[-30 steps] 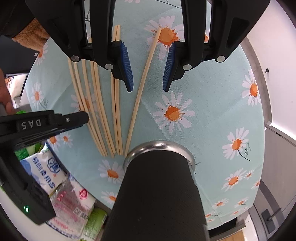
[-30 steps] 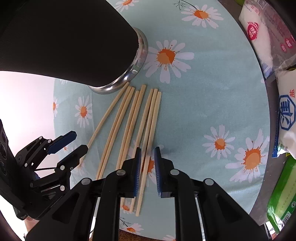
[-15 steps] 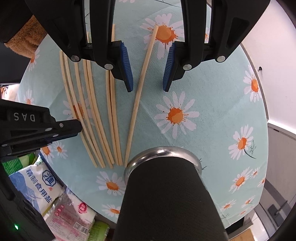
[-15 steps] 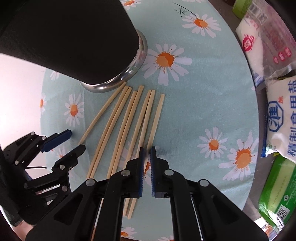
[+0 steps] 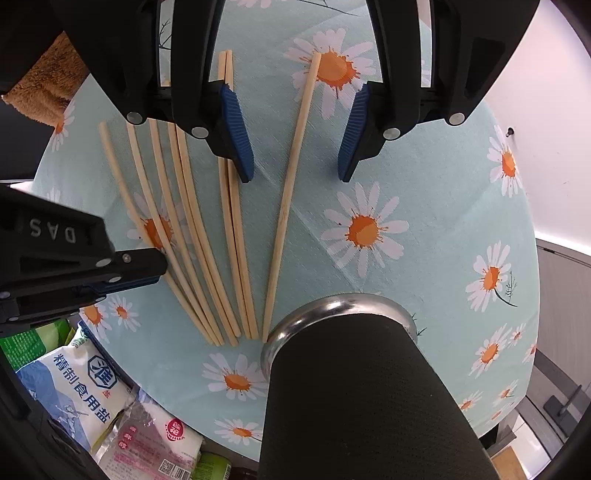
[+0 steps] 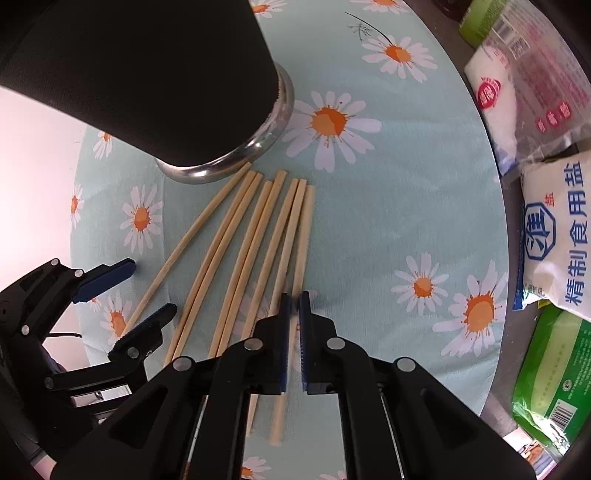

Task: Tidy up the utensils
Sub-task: 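Close the right gripper on a chopstick while the left gripper grasps another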

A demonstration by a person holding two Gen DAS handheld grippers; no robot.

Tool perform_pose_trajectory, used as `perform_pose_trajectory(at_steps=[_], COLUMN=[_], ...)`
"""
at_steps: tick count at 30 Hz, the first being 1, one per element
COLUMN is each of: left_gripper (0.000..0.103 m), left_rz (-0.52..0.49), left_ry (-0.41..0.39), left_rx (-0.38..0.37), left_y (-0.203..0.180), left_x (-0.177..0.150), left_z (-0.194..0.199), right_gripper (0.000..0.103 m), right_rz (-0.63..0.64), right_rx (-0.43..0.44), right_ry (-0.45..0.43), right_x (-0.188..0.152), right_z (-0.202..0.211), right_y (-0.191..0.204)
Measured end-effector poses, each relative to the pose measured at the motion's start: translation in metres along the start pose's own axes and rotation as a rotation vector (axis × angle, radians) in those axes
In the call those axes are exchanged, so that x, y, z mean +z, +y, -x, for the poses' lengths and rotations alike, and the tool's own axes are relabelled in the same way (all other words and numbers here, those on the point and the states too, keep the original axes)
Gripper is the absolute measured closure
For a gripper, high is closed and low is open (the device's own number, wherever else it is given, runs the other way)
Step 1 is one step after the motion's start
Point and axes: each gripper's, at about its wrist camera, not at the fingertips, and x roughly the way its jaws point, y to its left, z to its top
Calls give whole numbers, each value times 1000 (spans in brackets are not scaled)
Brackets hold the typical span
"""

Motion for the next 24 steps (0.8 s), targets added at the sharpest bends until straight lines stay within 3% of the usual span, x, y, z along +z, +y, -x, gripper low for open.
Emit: perform_pose_trajectory(at_steps=[15,18,20,24], left_gripper=[57,65,77,90], left_rz=[-22,-29,-32,-29], left_ry=[17,23,25,28], left_rx=[9,4,4,6], left_y=[-9,-9,-9,-4], left_x=[5,6,6,4], left_z=[-4,-3,-2,0], right_gripper=[98,98,98,98], right_rz=[-4,-4,-7,-4], right_rx=[123,136,145,151], right_ry=[-84,-93,-96,-104], right_x=[-27,-25,-27,-27], right_z=[44,54,58,64], right_y=[-31,-30,-33,-35])
